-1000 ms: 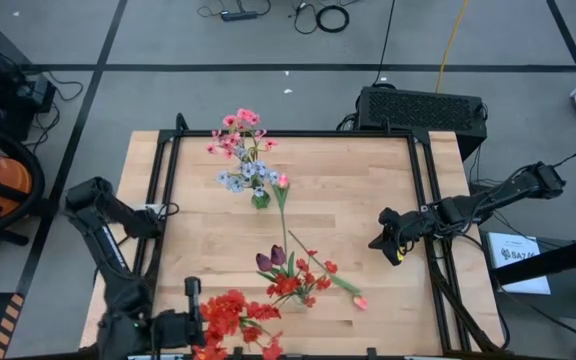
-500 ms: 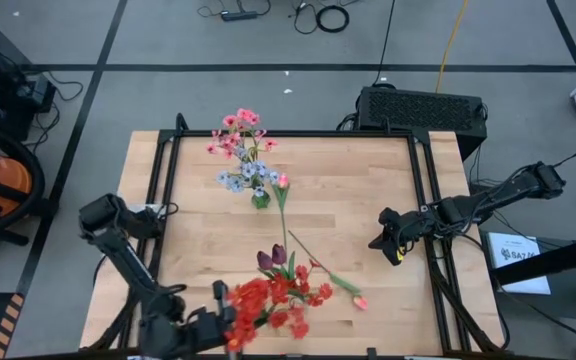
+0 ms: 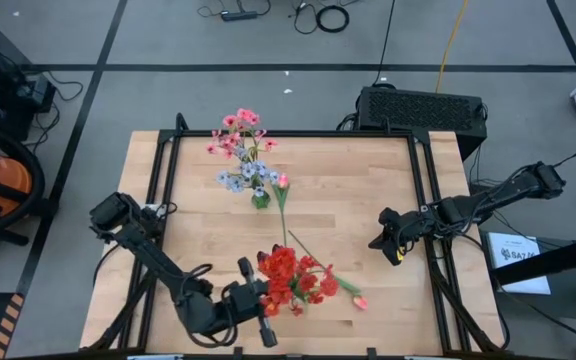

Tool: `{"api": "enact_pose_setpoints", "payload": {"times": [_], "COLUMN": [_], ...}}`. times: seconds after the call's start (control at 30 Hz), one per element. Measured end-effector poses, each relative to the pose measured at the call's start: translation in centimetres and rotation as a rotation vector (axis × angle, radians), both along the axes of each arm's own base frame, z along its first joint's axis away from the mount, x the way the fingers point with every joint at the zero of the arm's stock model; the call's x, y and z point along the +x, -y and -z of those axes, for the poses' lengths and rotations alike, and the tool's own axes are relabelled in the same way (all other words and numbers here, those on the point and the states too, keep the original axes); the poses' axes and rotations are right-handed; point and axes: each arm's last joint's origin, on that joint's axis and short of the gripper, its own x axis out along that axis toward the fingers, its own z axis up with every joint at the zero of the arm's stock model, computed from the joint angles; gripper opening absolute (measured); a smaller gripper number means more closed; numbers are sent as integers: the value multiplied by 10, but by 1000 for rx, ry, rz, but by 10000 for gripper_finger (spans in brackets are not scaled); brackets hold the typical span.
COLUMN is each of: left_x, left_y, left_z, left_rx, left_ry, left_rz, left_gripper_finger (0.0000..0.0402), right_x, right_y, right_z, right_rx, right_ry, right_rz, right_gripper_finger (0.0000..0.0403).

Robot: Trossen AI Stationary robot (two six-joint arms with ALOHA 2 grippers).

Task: Sort flowers into vase by color
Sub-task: Put the red flowers into the transparent vase

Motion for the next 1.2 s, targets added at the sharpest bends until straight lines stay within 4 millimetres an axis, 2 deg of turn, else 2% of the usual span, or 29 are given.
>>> {"api": "enact_pose_setpoints", "payload": {"times": [0.17, 0.73, 1.03, 1.2], "left_x": [7, 29, 32, 35], "left_y": [-6, 10, 14, 18], "left_z": [3, 60, 76, 93], "left_rx": [8, 67, 83, 100], "left_ry": [-8, -2, -20, -61], "left_rz": [-20, -38, -35, -34], "left_gripper_finger": [12, 12, 12, 12], "right_x": [0, 0, 0, 0], "right_y": [0, 0, 0, 0], "right_z": [0, 0, 0, 0], "right_rx": [-3, -4, -3, 1], "right_ry": [0, 0, -1, -2], "right_rz": [-2, -3, -2, 1], "right_gripper_finger": [0, 0, 0, 0]}}
